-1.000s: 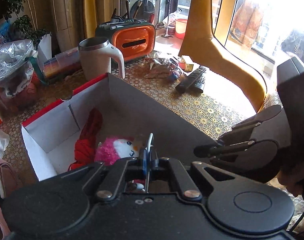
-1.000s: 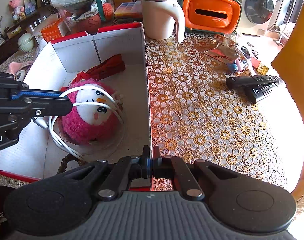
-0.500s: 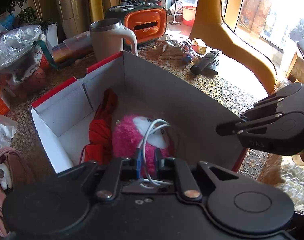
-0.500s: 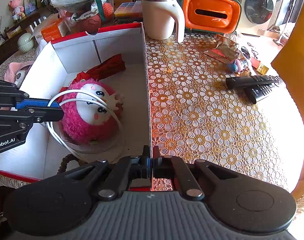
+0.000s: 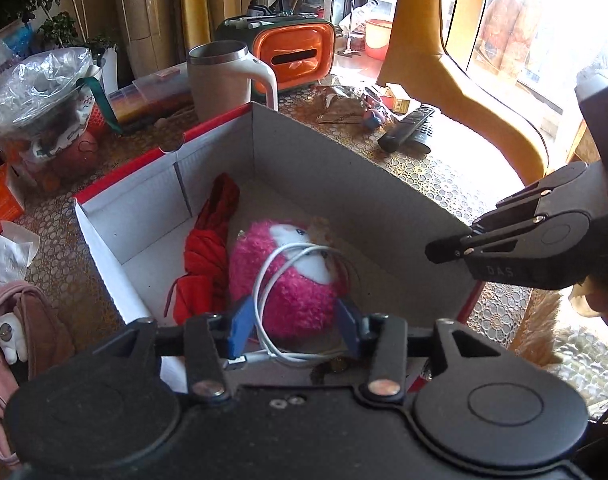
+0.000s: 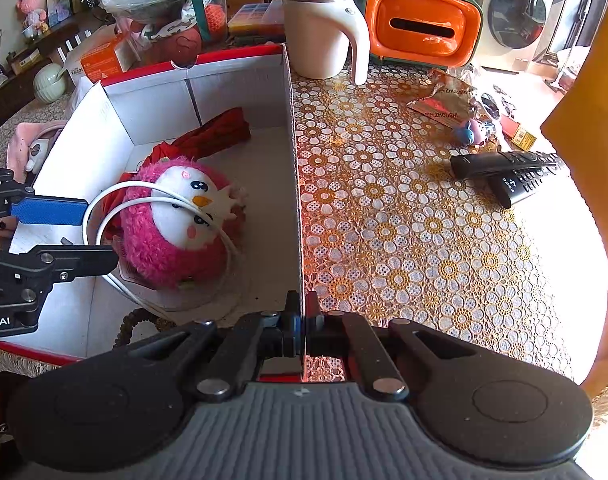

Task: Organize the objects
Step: 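Open the left tool to release the cable on the plush, then move the left tool to the pink pouch holding the white earbud case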

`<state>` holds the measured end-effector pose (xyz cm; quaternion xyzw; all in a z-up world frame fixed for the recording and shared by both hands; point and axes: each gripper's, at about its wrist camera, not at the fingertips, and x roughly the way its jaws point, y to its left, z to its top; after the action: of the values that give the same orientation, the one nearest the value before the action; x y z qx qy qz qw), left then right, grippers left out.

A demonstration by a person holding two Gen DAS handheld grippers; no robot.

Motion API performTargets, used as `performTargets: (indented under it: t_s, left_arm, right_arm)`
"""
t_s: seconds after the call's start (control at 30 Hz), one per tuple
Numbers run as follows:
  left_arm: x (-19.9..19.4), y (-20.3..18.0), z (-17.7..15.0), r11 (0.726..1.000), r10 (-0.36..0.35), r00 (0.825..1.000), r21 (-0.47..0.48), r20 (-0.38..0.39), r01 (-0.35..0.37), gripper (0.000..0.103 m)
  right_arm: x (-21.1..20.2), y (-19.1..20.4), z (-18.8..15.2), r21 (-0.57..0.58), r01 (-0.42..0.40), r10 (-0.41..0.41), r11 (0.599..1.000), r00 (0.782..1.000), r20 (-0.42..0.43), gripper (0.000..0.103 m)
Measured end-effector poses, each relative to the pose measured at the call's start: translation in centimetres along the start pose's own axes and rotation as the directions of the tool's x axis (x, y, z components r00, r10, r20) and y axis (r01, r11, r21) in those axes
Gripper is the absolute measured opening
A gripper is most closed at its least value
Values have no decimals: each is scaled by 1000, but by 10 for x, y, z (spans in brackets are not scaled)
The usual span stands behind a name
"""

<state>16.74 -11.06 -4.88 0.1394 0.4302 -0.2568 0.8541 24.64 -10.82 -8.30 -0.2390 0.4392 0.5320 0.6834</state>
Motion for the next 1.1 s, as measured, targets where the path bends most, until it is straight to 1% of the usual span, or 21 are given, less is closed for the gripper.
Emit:
performTargets:
  t_s: [0.1,0.27,0.43,0.53,0.63,0.83,0.87,0.93,1.07,1.1]
  left_arm:
    - [-12,3,-2,1000,6,1000,-4,22,-6,56]
    - [-33,7,-5,1000,10,998,-10,57,-9,57]
    - [-57,18,-13,999,34,995,-34,97,-30,62]
    - [-71,29,-20,997,58,992,-58,114,-51,63]
    - [-83,43,-28,993,92,988,-90,120,-82,67]
    - [-106,76,-44,973,188,974,-159,128,-167,78]
    - [-108,82,-46,969,201,971,-171,128,-178,81]
    - [-113,94,-51,959,229,965,-198,125,-202,84]
    - [-118,120,-59,935,283,952,-254,116,-248,93]
    - [-117,125,-61,931,289,951,-266,111,-252,95]
  right_arm:
    - [0,0,0,-2,0,0,1000,1000,0,1]
    - [0,0,0,-4,0,0,1000,1000,-1,1]
    - [1,0,0,-7,1,-1,1000,1000,-3,1]
    - [1,0,0,-10,3,-3,1000,1000,-4,1]
    - [1,1,0,-10,2,-2,1000,1000,-4,1]
    - [2,1,-1,-12,2,-2,1000,1000,-9,1]
    - [2,2,-1,-14,4,-4,1000,1000,-11,1]
    - [2,3,-2,-17,5,-5,1000,1000,-12,1]
    - [1,4,-1,-16,9,-9,1000,1000,-16,1]
    - [1,4,-1,-16,10,-10,1000,1000,-18,1]
